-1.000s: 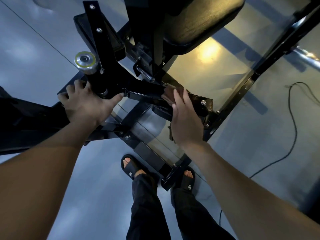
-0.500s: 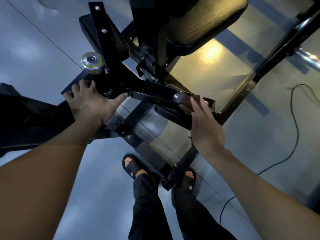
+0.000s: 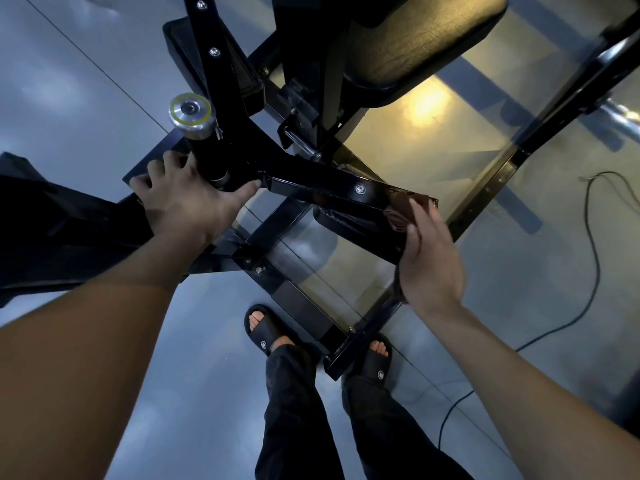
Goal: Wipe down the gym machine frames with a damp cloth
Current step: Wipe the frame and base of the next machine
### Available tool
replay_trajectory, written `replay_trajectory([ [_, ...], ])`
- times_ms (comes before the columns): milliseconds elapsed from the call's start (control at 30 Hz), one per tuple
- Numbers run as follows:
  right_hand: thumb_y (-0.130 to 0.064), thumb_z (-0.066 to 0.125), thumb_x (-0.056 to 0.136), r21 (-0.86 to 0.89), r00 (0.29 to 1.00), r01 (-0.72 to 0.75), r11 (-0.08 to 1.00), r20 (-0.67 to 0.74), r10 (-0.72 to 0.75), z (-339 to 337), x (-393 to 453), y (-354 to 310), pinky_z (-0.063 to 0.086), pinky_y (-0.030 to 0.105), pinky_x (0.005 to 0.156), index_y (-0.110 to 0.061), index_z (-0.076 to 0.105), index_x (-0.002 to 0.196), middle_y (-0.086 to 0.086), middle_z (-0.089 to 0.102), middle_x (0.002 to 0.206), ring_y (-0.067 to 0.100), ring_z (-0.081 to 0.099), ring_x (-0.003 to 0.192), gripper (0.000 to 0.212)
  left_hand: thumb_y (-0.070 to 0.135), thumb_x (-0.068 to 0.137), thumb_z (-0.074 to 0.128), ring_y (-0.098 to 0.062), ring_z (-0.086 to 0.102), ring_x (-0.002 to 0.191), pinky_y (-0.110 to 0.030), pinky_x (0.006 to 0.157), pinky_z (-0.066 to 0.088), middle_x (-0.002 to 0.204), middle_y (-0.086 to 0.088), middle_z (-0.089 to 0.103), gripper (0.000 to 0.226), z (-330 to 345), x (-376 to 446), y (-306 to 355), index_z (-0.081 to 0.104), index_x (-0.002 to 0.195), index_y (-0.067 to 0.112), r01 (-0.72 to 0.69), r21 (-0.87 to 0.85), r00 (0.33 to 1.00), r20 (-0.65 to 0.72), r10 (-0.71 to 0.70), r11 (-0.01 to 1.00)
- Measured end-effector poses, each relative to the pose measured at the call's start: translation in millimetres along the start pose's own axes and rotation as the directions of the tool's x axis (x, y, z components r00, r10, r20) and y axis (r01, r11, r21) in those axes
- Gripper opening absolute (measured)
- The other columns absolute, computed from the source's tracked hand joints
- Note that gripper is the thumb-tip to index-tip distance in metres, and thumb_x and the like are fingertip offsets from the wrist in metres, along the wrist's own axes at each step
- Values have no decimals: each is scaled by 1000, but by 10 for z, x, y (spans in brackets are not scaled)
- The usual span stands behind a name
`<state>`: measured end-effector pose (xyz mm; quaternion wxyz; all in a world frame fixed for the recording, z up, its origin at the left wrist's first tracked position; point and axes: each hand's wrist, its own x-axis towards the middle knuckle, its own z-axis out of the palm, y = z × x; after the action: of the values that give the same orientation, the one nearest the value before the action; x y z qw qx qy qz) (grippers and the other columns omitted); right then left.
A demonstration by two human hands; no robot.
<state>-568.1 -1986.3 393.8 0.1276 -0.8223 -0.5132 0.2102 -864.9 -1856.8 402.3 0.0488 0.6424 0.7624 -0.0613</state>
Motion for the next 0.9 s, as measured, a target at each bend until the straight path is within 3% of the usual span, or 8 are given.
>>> replay_trajectory([
  [167,-29,24,112,104,992,39,994,-120,-27,262,365,-323,60,34,81,-25,50,149,3,56,145,18,65,109,46,105,67,28,-38,43,127,-55,103,33,134,-12,52,105,18,-1,-8,51,138,33,-3,-14,1000,-10,3,1000],
  [333,-30,20,113,-20,929,368,930,44,-367,311,164,-552,65,34,75,-22,41,157,7,34,166,25,69,115,49,103,68,33,-37,43,128,-55,104,33,135,-11,52,101,18,7,-5,48,140,34,-2,-35,1000,-10,2,999],
  [400,-27,33,112,-136,959,282,950,69,-274,184,159,-340,63,38,67,-33,33,160,-6,28,169,21,72,100,49,102,69,34,-36,42,130,-55,106,32,135,-10,51,100,11,4,3,47,141,34,-3,-36,1000,-2,3,999],
  [500,-28,32,112,-87,992,119,989,-34,-122,115,291,-265,58,46,89,-28,41,156,-1,42,162,28,64,120,45,100,70,36,-34,40,132,-53,107,29,134,-10,50,97,-2,-2,5,46,142,35,-1,-50,1000,10,2,999],
  [567,-29,28,113,-40,990,130,991,-49,-132,202,359,-537,55,38,91,-22,45,154,6,47,157,28,64,123,45,99,71,37,-34,40,131,-52,107,29,134,-10,50,97,-12,-10,15,47,141,33,1,-43,1000,13,0,999],
  [700,-23,38,112,-45,965,257,965,73,-253,440,288,-1234,56,33,89,-35,33,160,-10,21,171,22,66,119,50,99,70,35,-34,40,131,-52,107,29,134,-11,49,99,2,0,4,48,141,31,6,-32,1000,17,-6,999],
  [833,-17,36,111,-61,934,345,937,118,-336,289,225,-877,57,28,70,-31,33,161,-5,27,170,19,72,97,51,100,70,34,-35,42,129,-52,106,30,133,-10,51,99,15,-2,-10,47,141,32,1,-44,1000,15,0,999],
  [900,-24,28,112,-71,962,267,961,67,-263,210,264,-715,59,37,81,-28,39,158,-1,34,167,27,68,116,48,99,70,35,-35,42,129,-51,106,29,134,-10,51,99,6,-3,-6,45,142,32,-1,-59,1000,19,2,998],
])
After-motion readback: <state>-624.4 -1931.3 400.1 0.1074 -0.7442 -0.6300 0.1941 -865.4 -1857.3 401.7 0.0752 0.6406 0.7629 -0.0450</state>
